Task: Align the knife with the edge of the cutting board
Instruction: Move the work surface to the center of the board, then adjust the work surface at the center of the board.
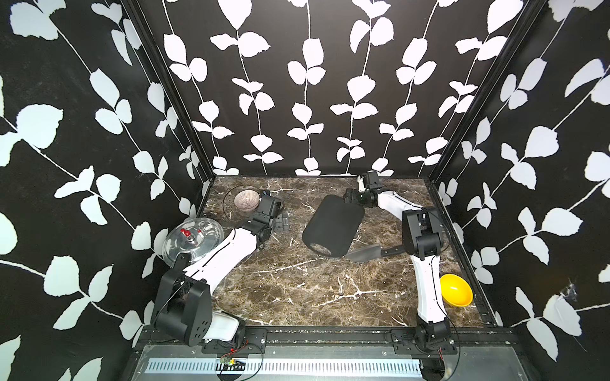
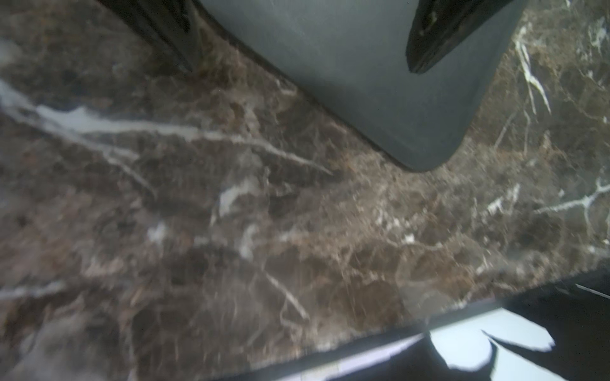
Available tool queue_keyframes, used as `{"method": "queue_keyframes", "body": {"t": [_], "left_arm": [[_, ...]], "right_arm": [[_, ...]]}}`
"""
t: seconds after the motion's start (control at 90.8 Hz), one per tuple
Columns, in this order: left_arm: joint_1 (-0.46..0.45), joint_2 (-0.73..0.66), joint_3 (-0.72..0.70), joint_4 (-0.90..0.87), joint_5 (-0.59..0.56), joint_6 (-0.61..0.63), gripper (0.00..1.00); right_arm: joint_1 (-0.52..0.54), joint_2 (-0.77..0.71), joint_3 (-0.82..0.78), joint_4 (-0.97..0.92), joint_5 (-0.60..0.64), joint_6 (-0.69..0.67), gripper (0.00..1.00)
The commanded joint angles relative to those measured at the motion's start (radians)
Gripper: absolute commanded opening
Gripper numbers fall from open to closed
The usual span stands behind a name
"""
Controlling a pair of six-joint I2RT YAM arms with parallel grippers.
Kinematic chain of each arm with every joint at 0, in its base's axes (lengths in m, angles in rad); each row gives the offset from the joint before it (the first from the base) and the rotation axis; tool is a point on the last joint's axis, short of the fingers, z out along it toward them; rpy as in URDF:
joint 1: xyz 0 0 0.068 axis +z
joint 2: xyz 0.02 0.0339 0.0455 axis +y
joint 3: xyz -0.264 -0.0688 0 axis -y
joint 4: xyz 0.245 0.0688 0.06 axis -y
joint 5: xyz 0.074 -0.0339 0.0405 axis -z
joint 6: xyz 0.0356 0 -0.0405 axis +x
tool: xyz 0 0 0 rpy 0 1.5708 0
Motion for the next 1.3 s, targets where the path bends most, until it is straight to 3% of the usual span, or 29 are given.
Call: {"method": "queue_keyframes", "body": {"t": [0.0, 0.363, 0.638, 0.782, 0.914, 1.101, 1.288], "left_arm": [[0.007, -0.024, 0.002, -0.053, 0.016, 0.002, 0.98], [0.007, -0.002, -0.008, -0.100, 0.079, 0.010, 0.98], [0.007, 0.043, -0.053, -0.167, 0.154, -0.083, 0.98], [-0.004, 0.085, -0.117, -0.198, 0.298, -0.220, 0.98], [-0.047, 0.103, -0.220, -0.085, 0.395, -0.360, 0.99], [-0.092, 0.182, -0.256, 0.012, 0.402, -0.495, 0.98], [-0.092, 0.221, -0.233, 0.014, 0.349, -0.510, 0.98]], "right_arm": [[0.023, -0.046, -0.082, 0.008, -0.035, 0.004, 0.97], [0.148, -0.273, -0.452, 0.160, -0.001, 0.080, 0.96], [0.286, -0.374, -0.625, 0.220, 0.043, 0.157, 0.96], [0.313, -0.373, -0.655, 0.232, 0.058, 0.188, 0.96], [0.321, -0.378, -0.661, 0.229, 0.063, 0.187, 0.96], [0.328, -0.403, -0.678, 0.224, 0.086, 0.182, 0.96], [0.337, -0.411, -0.692, 0.212, 0.074, 0.176, 0.96]]}}
